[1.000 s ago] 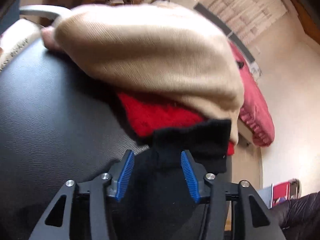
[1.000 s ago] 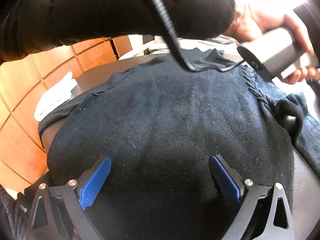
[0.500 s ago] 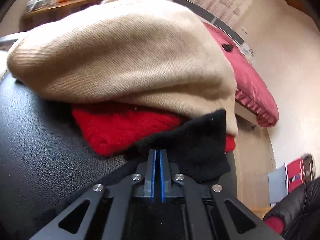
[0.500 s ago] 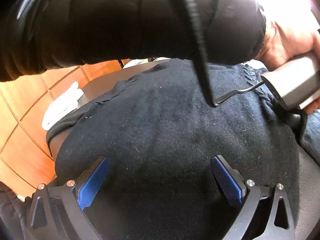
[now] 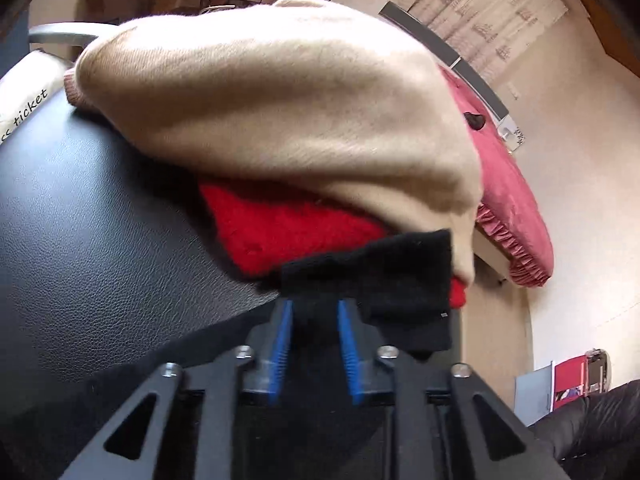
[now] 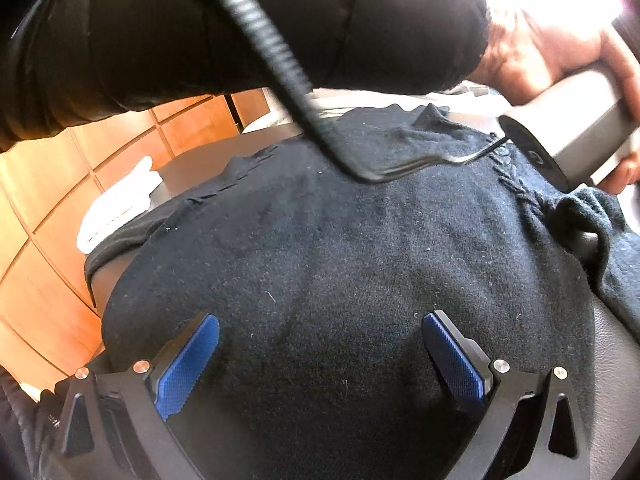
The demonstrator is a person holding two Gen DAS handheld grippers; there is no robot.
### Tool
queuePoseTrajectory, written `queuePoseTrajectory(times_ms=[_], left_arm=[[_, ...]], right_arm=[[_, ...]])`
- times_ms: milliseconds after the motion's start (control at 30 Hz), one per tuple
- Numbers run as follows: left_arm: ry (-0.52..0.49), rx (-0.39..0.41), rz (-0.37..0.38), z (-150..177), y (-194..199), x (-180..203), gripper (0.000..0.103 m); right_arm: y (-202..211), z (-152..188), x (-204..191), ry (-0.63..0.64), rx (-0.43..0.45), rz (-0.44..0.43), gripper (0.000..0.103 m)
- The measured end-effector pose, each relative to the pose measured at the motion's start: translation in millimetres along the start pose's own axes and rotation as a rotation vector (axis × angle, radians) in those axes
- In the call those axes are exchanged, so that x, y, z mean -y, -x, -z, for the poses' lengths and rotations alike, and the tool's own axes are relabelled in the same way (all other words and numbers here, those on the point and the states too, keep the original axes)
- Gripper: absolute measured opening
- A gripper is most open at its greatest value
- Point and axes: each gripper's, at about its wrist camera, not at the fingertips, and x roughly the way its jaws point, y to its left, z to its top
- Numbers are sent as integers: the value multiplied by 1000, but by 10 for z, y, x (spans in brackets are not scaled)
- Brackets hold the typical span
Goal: Fold clothes
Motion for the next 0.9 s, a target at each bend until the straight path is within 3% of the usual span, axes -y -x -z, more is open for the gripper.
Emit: queuePoseTrajectory(times_ms=[100, 267, 333, 500, 667, 900], left_arm=[[-24, 3, -34, 9, -56, 57, 39], [-86, 13, -103, 22, -146, 207, 38], [-111, 18, -131, 27, -181, 267, 3], [-53, 150, -140, 27, 268, 246, 2], [112, 404, -124, 251, 1341, 9, 2], [323, 660, -226, 1241, 2889, -661, 2]], right_arm=[[6, 4, 14, -4, 5, -7, 103], [21, 8, 30, -14, 16, -19, 103], [26, 13, 38, -17, 19, -24, 103], [32, 18, 39, -17, 19, -23, 103], [5, 5, -5, 1, 4, -4, 103], [6, -47, 64, -62, -16, -19, 103]])
